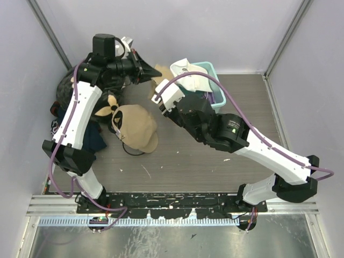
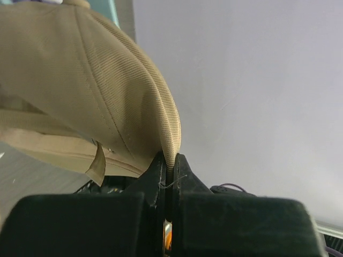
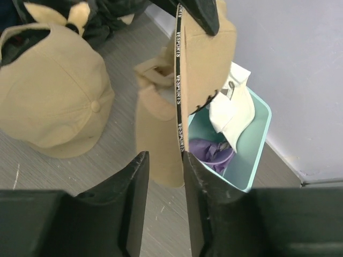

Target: Stack the hats

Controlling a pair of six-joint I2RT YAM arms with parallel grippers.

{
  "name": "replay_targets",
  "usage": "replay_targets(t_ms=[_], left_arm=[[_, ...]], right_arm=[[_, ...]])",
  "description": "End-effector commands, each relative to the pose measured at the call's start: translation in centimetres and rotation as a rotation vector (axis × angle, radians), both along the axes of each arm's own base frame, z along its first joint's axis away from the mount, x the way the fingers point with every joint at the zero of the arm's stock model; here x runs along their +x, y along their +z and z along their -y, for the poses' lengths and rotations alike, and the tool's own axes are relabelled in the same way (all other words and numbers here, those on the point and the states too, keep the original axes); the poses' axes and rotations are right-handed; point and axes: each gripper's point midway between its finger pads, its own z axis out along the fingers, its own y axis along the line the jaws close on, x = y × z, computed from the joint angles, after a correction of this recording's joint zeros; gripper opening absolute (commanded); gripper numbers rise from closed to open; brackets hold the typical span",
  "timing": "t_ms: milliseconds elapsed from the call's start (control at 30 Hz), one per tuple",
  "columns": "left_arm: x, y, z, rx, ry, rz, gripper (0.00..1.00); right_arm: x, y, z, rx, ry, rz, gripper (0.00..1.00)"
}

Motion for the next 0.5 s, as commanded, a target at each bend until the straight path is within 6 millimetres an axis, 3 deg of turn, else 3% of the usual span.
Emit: replay_targets(t_ms=[0,167,300,467], left_arm=[[0.5,6.7,0.8,-0.159,-0.008,0.183,0.01],[0.7,9.5,0.8,-0.211,0.0,0.276,0.01],[0.7,11.9,1.0,-0.276,-0.012,0.359,0.0],[0.0,14.6,0.7,-0.301,-0.033,0.474,0.0]], right_arm=[[-1.0,5.1,1.7,0.251,-0.028,0.042,0.44],[-1.7,6.1,2.8,0.371,-0.043,0.015,0.67],[-3.1,7.7,4.4,0.61,-0.025,-0.048,0.9],[-3.4,9.8,4.1,0.917,0.132,-0.28,0.86]])
